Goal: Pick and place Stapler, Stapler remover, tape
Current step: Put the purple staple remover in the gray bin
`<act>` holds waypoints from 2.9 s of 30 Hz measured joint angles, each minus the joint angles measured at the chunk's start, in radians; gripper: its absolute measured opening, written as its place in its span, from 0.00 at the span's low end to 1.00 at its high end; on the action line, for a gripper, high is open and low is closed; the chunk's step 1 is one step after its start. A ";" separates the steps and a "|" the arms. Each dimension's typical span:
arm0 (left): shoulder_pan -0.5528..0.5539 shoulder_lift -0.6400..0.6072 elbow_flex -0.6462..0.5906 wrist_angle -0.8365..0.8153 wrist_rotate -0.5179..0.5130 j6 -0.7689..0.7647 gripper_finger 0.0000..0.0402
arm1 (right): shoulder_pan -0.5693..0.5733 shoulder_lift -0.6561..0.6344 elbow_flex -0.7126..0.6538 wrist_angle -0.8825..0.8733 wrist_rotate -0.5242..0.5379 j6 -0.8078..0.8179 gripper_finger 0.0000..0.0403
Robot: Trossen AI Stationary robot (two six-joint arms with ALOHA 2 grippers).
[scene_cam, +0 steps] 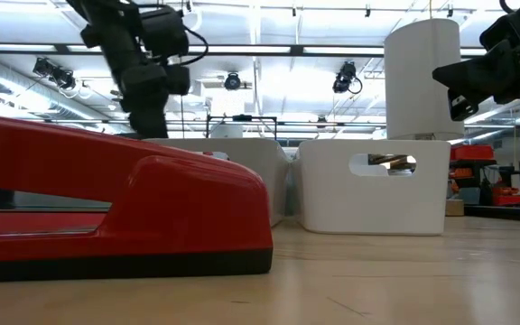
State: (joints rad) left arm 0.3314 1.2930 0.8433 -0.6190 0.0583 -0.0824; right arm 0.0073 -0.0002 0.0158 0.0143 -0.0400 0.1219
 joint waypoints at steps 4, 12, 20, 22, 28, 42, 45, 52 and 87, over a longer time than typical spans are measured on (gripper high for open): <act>-0.022 -0.007 -0.048 -0.004 -0.030 -0.106 0.61 | 0.000 0.000 0.000 0.000 0.000 0.000 0.01; -0.040 -0.006 -0.102 -0.038 -0.047 -0.335 0.61 | 0.000 0.000 0.000 0.000 -0.003 0.000 0.01; -0.040 0.003 -0.103 -0.143 -0.047 -0.379 0.61 | 0.000 0.000 0.000 0.000 -0.003 0.000 0.01; -0.044 0.012 -0.103 -0.139 -0.044 -0.380 0.61 | 0.000 0.000 0.000 0.000 -0.003 0.000 0.01; -0.044 0.044 -0.103 -0.142 -0.028 -0.402 0.61 | 0.000 0.000 0.000 0.000 -0.003 0.000 0.01; -0.052 0.070 -0.103 -0.161 -0.028 -0.412 0.60 | 0.000 0.000 0.000 0.000 -0.002 0.000 0.01; -0.060 0.087 -0.103 -0.161 -0.021 -0.412 0.60 | 0.000 0.000 0.000 0.000 -0.002 0.000 0.01; -0.081 0.127 -0.103 -0.160 -0.009 -0.413 0.60 | 0.000 0.000 0.000 0.000 -0.001 0.000 0.01; -0.093 0.180 -0.103 -0.114 0.023 -0.398 0.41 | 0.000 0.000 0.000 0.000 -0.003 0.000 0.01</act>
State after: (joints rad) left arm 0.2382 1.4734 0.7406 -0.7334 0.0814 -0.4808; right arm 0.0071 -0.0002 0.0159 0.0143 -0.0425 0.1219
